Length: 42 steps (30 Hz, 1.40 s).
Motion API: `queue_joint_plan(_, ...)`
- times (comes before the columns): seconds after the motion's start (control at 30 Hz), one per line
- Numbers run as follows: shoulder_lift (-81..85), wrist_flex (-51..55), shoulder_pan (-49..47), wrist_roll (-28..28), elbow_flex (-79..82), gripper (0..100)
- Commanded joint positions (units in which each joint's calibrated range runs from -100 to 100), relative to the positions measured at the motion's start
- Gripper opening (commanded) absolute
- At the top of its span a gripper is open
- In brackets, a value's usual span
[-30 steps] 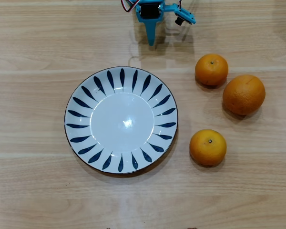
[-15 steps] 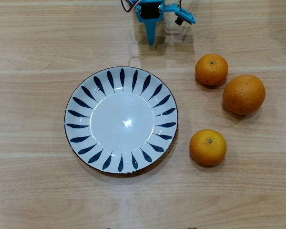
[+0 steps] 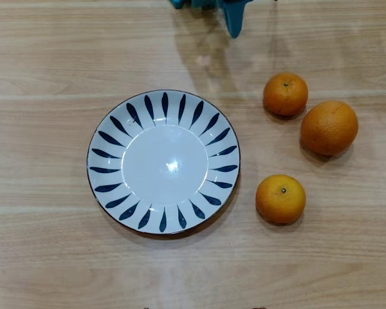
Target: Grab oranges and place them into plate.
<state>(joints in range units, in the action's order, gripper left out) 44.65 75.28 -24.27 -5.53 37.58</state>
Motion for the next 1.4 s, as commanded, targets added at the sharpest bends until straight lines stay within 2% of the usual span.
queue_joint_plan(0.0, -12.52, 7.44, -3.39, -6.86, -18.89, 2)
queue_joint_plan(0.17, -23.43, 10.71, -7.34, -11.2, -29.3, 2)
queue_joint_plan(0.43, -30.53, 10.02, -10.41, -11.62, -31.02, 4)
queue_joint_plan(0.73, -31.12, 6.67, -13.23, -11.62, -29.12, 32)
queue_joint_plan(0.87, -33.23, 8.13, -13.55, -11.56, -29.75, 37)
queue_joint_plan(1.03, -37.55, 11.74, -15.0, -11.83, -31.74, 38)
queue_joint_plan(1.1, -39.41, 11.74, -14.44, -15.12, -34.37, 37)
queue_joint_plan(1.27, -42.53, 11.05, -16.21, -28.81, -39.53, 37)
queue_joint_plan(1.37, -44.14, 10.8, -16.62, -31.59, -41.25, 37)
